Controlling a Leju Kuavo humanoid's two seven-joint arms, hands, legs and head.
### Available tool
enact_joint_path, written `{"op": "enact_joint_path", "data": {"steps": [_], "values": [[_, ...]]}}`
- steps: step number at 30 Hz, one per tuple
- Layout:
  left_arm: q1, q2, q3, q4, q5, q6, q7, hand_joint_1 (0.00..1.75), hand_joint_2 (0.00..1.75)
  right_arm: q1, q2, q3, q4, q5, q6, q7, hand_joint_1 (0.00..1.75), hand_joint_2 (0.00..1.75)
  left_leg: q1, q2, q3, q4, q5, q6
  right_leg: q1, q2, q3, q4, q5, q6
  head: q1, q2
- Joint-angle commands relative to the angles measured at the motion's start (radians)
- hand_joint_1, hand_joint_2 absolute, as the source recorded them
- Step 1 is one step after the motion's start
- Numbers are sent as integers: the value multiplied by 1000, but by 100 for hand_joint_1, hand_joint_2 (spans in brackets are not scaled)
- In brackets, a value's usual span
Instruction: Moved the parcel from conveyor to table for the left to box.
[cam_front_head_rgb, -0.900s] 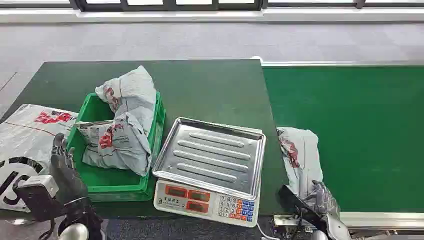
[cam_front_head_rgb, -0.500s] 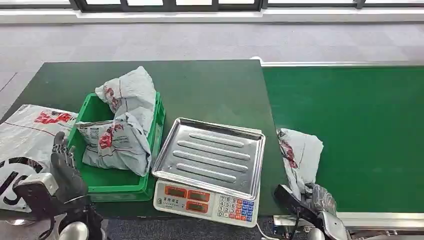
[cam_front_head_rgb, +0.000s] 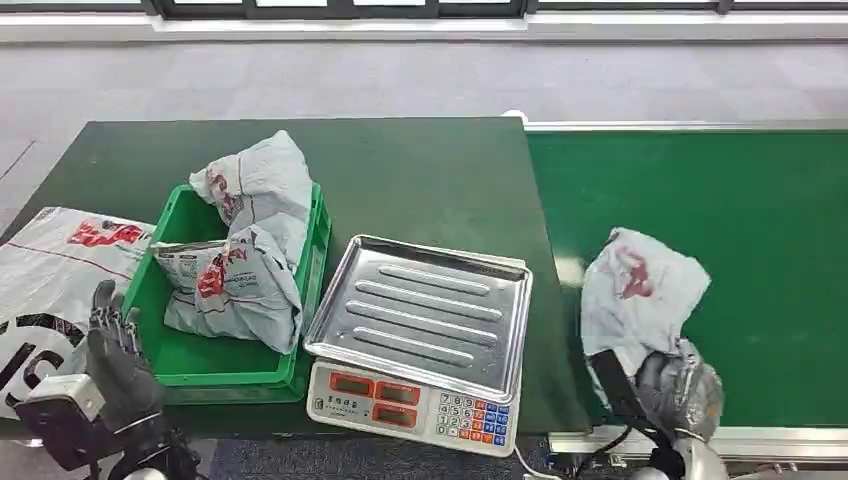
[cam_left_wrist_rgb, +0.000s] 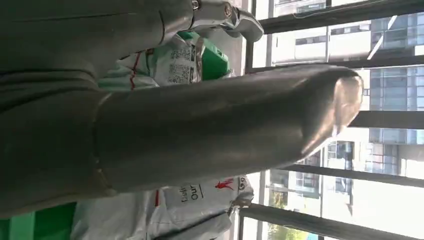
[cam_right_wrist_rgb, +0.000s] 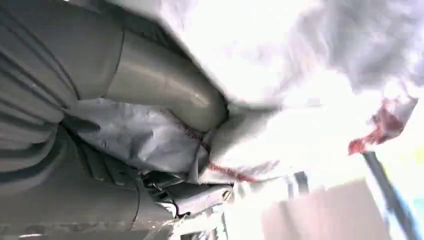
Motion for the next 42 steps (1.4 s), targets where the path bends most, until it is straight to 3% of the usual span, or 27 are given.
{"op": "enact_joint_path", "data": {"steps": [1, 8, 12, 15, 18, 27, 31, 35, 42], "values": [[12, -18, 22, 19, 9, 4, -8, 0, 0, 82, 101, -112, -337, -97, -80, -113, 175, 175, -1, 0, 0, 0, 0, 0, -1, -1, 0, 1, -1, 0, 0, 0], [42, -14, 31, 2, 25, 15, -26, 0, 0, 81, 92, -61, -317, -116, -107, -158, 175, 175, 0, 4, 1, -1, -2, 0, 0, 0, 1, -1, 0, -1, 0, 0], [38, -10, 26, 12, 32, 20, -35, 0, 0, 63, 49, 49, -307, -177, -162, -237, 175, 175, 0, 5, 2, -1, -2, 0, 0, 1, 1, -1, 0, -1, 0, 0], [30, -9, 24, 20, 32, 23, -35, 0, 0, 46, 43, 77, -291, -171, -179, -227, 175, 175, 1, 9, 3, -3, -1, -1, 1, 4, 2, -3, 2, -1, 0, 0], [30, -9, 24, 20, 32, 23, -35, 0, 0, 46, 43, 77, -291, -171, -179, -227, 175, 175, 0, 5, 2, -1, -1, 0, 0, 2, 2, -1, 0, 0, 0, 0], [-171, 21, -80, 227, 36, -11, -20, 0, 0, -155, 25, 433, 0, -289, -63, -293, 175, 175, 1, 8, 2, -3, 1, -1, 1, 5, 2, -3, 4, -1, 0, 0], [-177, 22, -83, 233, 37, -11, -19, 0, 0, -157, 25, 443, 11, -295, -60, -292, 175, 175, 1, 9, 2, -4, 2, -1, 2, 5, 2, -4, 5, -2, 0, 0], [-185, 34, -103, 250, 51, 3, -14, 0, 0, -199, 24, 570, 128, -335, -48, -295, 175, 175, 1, 6, 3, -3, 5, -1, 2, 3, 3, -3, 5, -3, 0, 0], [-179, 32, -114, 257, 53, 6, -15, 0, 0, -212, 30, 598, 149, -350, -28, -294, 175, 175, 1, 4, 2, -2, 4, -2, 1, 2, 2, -2, 4, -3, 0, 0]]}}
